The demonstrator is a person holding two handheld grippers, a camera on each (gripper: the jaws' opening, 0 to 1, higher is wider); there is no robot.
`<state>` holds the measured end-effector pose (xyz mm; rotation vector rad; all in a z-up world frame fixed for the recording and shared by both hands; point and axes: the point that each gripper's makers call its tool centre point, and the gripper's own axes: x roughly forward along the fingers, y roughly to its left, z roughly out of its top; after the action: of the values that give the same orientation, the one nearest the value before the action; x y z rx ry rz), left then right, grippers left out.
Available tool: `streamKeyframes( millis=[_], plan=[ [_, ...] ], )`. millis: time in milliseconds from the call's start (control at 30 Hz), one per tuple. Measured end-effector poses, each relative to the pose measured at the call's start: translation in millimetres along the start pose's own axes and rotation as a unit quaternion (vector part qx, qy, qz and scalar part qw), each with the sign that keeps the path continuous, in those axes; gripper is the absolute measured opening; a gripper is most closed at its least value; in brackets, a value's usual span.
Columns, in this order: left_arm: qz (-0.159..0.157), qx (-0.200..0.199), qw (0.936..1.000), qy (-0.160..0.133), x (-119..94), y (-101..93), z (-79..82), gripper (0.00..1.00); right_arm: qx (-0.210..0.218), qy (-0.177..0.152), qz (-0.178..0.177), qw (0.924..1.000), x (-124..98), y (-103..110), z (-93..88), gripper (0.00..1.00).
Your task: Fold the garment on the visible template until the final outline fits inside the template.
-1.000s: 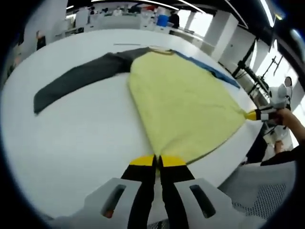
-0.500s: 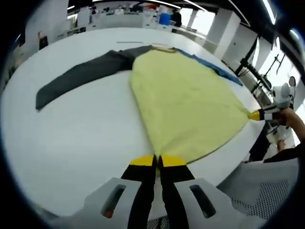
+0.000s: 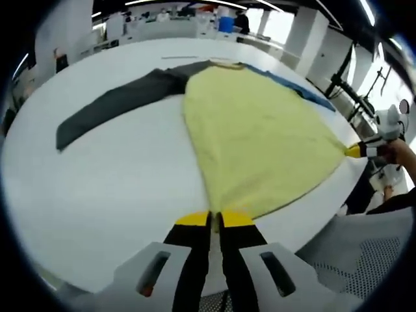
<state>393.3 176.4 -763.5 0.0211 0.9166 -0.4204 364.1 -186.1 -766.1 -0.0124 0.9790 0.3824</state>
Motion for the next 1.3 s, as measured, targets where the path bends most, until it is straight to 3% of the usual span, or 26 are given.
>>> streamKeyframes(
  millis=[67,367,667,900,1100,1300],
  plan=[
    [-0.001,-0.003,1.0,-0.003,-0.6,0.4,1.1,0.08,-0.013,-0.007,0.001,0.9999,-1.0,0.3,2.2,0.02],
    [-0.012,0.014,0.9993,-0.032,-3.9,-2.7,15.3,0.35,-0.054,-0.007,0.001,0.9985,-4.2,0.6,5.3,0.28],
    [-0.024,0.027,0.9973,-0.064,-4.8,-10.0,31.0,0.55,-0.03,-0.046,0.013,0.9984,-10.0,-1.9,21.6,0.6],
    [-0.044,0.031,0.9945,-0.09,-8.6,-18.7,43.3,0.67,-0.003,-0.066,0.008,0.9978,-14.2,-20.5,35.0,0.84],
    [-0.053,0.045,0.991,-0.115,-10.9,-24.2,54.2,0.82,0.021,-0.079,0.003,0.9967,-19.6,-40.1,46.5,0.88],
    [-0.065,0.05,0.9876,-0.134,-14.0,-29.5,63.6,0.9,0.036,-0.097,-0.032,0.9941,-29.2,-75.6,63.3,0.86]
  ],
)
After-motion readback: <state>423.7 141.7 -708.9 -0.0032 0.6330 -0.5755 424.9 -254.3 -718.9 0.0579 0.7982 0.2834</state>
